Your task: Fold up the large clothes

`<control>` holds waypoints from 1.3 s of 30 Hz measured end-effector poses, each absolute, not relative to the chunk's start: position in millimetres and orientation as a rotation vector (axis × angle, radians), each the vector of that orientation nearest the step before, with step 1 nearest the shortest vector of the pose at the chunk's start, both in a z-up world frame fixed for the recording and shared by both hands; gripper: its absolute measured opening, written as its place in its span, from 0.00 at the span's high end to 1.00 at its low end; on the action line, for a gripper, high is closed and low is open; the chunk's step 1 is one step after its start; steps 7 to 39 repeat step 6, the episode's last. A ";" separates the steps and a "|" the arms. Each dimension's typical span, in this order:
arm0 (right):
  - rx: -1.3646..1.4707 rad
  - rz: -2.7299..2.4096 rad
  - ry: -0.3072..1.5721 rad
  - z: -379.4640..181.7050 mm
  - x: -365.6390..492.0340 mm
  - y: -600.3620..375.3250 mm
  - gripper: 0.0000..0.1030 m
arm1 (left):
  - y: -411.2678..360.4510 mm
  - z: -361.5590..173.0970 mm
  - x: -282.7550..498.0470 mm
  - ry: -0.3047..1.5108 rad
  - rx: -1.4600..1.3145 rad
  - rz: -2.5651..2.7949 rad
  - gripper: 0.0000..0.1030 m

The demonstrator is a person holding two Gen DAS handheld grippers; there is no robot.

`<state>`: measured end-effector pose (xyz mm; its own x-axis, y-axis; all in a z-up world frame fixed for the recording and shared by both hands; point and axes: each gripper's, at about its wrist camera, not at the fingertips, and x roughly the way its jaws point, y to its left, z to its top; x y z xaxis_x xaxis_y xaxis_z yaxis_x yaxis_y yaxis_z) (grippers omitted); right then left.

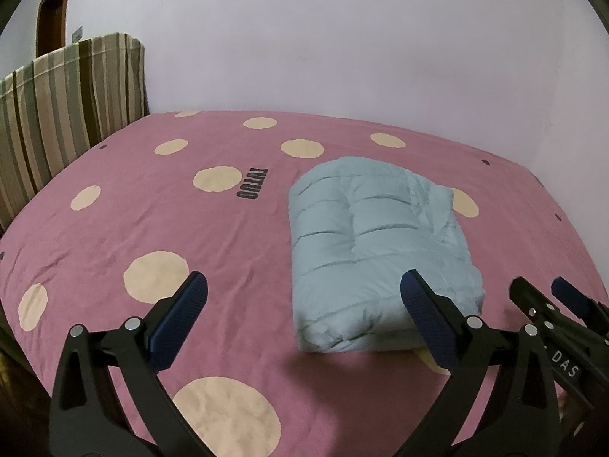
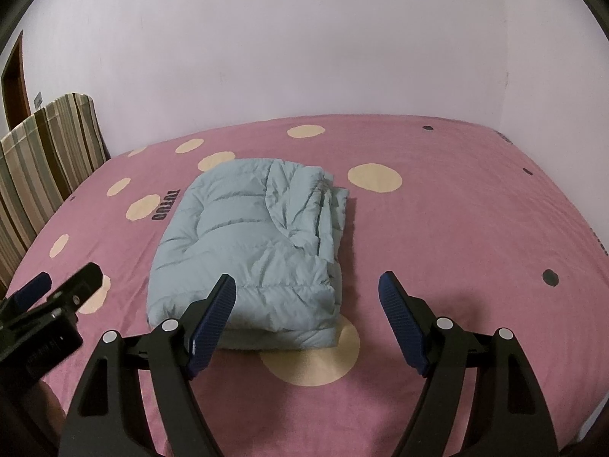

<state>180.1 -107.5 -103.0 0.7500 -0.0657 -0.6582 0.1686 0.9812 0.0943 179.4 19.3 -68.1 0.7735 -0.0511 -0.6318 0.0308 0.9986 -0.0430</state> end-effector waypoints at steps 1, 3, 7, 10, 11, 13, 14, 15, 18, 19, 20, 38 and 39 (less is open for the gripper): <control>0.149 -0.134 0.714 -104.0 181.2 -110.4 0.26 | 19.7 -69.2 181.6 0.689 -0.030 -0.041 0.02; 0.146 -0.143 0.716 -106.4 183.1 -114.5 0.26 | 22.1 -72.9 187.7 0.700 -0.021 -0.031 0.02; 0.145 -0.175 0.722 -112.5 187.5 -127.9 0.26 | 28.2 -80.8 197.7 0.721 -0.017 -0.006 0.02; 0.145 -0.175 0.722 -112.5 187.5 -127.9 0.26 | 28.2 -80.8 197.7 0.721 -0.017 -0.006 0.02; 0.145 -0.175 0.722 -112.5 187.5 -127.9 0.26 | 28.2 -80.8 197.7 0.721 -0.017 -0.006 0.02; 0.145 -0.175 0.722 -112.5 187.5 -127.9 0.26 | 28.2 -80.8 197.7 0.721 -0.017 -0.006 0.02; 0.145 -0.175 0.722 -112.5 187.5 -127.9 0.26 | 28.2 -80.8 197.7 0.721 -0.017 -0.006 0.02; 0.145 -0.175 0.722 -112.5 187.5 -127.9 0.26 | 28.2 -80.8 197.7 0.721 -0.017 -0.006 0.02; 0.145 -0.175 0.722 -112.5 187.5 -127.9 0.26 | 28.2 -80.8 197.7 0.721 -0.017 -0.006 0.02; 0.145 -0.175 0.722 -112.5 187.5 -127.9 0.26 | 28.2 -80.8 197.7 0.721 -0.017 -0.006 0.02; 0.145 -0.175 0.722 -112.5 187.5 -127.9 0.26 | 28.2 -80.8 197.7 0.721 -0.017 -0.006 0.02; 0.145 -0.175 0.722 -112.5 187.5 -127.9 0.26 | 28.2 -80.8 197.7 0.721 -0.017 -0.006 0.02; 0.145 -0.175 0.722 -112.5 187.5 -127.9 0.26 | 28.2 -80.8 197.7 0.721 -0.017 -0.006 0.02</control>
